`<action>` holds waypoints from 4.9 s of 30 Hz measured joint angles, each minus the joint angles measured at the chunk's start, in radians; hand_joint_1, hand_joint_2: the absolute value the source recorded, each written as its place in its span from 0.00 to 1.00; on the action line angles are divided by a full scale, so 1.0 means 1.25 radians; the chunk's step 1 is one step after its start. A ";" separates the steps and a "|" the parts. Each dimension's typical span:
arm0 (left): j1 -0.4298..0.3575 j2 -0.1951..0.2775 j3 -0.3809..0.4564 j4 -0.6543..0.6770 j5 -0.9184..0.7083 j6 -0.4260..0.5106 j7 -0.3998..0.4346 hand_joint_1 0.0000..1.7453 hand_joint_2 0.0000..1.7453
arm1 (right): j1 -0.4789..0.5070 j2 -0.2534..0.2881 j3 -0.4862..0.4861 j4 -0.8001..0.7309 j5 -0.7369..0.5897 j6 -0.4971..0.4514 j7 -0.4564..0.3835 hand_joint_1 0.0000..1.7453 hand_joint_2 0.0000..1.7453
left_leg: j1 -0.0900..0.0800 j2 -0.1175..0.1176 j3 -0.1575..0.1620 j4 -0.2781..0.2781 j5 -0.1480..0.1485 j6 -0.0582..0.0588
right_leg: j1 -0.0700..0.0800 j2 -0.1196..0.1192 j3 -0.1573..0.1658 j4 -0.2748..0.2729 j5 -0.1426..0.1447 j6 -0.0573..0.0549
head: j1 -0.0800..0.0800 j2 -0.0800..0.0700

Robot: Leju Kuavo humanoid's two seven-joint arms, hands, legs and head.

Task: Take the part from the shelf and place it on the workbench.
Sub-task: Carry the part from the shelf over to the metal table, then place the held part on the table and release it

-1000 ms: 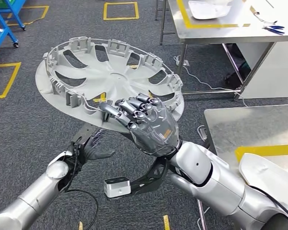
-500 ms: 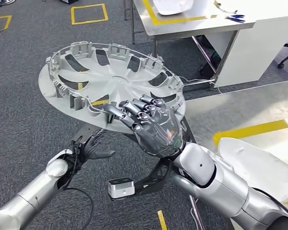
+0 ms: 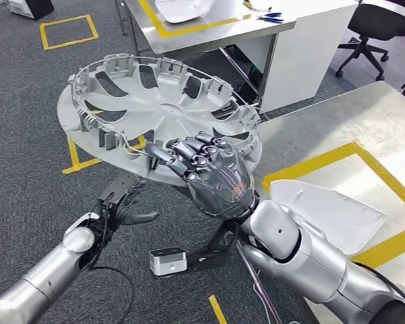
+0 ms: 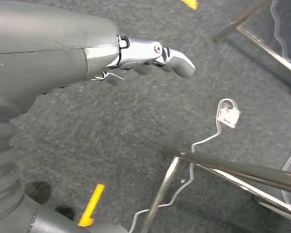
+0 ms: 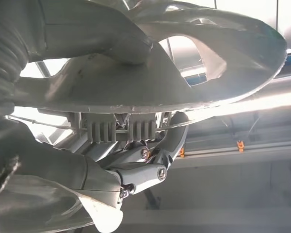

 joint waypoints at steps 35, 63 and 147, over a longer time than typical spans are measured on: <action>0.379 0.031 0.105 0.049 -0.376 0.176 -0.111 0.00 1.00 | 0.377 -0.197 -0.300 -0.178 0.239 -0.069 0.057 1.00 1.00 | -0.003 -0.013 0.009 -0.009 -0.009 0.007 | -0.002 -0.014 0.012 -0.010 -0.011 0.009 | 0.000 0.000; 0.699 0.175 -0.037 -0.228 -0.225 0.229 0.324 0.00 1.00 | 0.554 -0.241 -0.456 -0.256 0.327 -0.068 0.083 1.00 1.00 | -0.002 -0.015 0.016 -0.009 -0.016 0.007 | 0.000 -0.017 0.020 -0.010 -0.019 0.009 | 0.000 0.000; 0.450 0.083 -0.268 0.016 -0.194 0.160 0.077 0.00 1.00 | 0.695 -0.225 -0.572 -0.337 0.320 -0.068 0.075 1.00 1.00 | -0.013 0.062 0.073 -0.049 -0.026 0.038 | -0.024 -0.080 -0.029 0.138 -0.091 0.052 | -0.002 0.000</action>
